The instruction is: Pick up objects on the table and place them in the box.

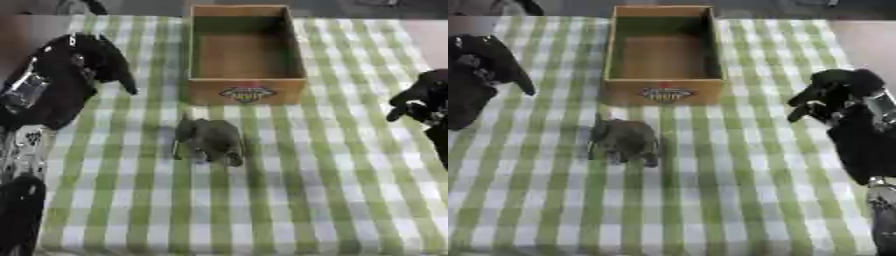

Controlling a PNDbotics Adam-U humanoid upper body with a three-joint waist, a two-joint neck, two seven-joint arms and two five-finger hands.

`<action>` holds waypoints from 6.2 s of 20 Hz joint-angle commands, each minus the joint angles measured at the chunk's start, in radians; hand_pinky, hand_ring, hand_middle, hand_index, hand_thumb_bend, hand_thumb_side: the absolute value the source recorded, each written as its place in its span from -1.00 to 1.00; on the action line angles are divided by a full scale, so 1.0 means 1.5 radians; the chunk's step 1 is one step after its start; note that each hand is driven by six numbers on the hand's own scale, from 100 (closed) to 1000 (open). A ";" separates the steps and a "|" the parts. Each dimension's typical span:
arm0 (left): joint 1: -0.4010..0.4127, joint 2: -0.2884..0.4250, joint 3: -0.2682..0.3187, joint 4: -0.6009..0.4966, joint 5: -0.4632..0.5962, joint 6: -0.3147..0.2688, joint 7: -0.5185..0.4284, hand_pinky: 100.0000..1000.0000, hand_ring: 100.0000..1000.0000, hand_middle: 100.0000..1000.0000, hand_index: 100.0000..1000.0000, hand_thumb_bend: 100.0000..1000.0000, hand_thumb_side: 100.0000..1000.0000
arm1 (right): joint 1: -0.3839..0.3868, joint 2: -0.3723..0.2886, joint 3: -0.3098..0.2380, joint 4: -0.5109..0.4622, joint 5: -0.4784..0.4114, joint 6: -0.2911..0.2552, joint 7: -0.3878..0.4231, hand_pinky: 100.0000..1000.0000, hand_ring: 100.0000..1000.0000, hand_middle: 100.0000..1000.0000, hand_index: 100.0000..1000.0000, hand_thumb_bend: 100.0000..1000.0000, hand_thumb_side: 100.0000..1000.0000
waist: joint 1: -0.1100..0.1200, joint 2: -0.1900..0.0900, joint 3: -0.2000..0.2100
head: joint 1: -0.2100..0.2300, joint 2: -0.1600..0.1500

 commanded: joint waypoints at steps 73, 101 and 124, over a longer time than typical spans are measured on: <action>-0.285 0.146 -0.299 0.293 -0.655 -0.579 -0.085 0.53 0.52 0.58 0.82 -0.02 -0.09 | 0.002 -0.011 0.010 -0.009 -0.006 0.005 0.011 -0.09 0.13 -0.03 0.32 -1.00 0.38 | 0.008 -0.034 -0.016 | 0.017 0.012; -0.295 0.144 -0.331 0.359 -0.762 -0.579 -0.063 0.42 0.42 0.48 0.78 -0.02 0.03 | 0.001 -0.011 0.012 -0.009 -0.008 0.006 0.013 -0.08 0.13 -0.03 0.33 -1.00 0.38 | 0.009 -0.035 -0.016 | 0.018 0.013; -0.286 0.144 -0.368 0.365 -0.869 -0.579 -0.034 0.43 0.46 0.52 0.81 0.32 0.25 | 0.001 -0.011 0.012 -0.008 -0.006 0.007 0.013 -0.08 0.13 -0.03 0.33 -1.00 0.39 | 0.011 -0.035 -0.019 | 0.020 0.014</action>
